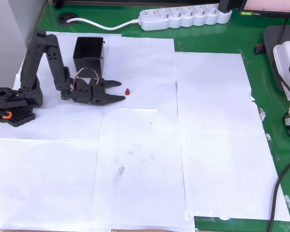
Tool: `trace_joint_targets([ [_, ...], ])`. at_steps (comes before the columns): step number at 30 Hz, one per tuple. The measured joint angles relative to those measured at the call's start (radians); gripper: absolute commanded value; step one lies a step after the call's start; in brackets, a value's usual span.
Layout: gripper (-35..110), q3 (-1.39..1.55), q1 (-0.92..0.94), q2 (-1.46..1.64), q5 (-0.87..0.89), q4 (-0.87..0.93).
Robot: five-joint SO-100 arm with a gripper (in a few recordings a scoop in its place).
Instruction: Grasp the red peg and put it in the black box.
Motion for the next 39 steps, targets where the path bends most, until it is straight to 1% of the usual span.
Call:
trace_joint_targets([
  [10, 25, 0.020, 0.000, 0.040, -0.005, -0.037],
  [14, 25, 0.029, 0.000, 0.078, -0.005, -0.094],
  [24, 25, 0.057, 0.000, 0.144, -0.018, -0.170],
  [39, 25, 0.057, -0.003, 0.161, -0.037, -0.173],
])
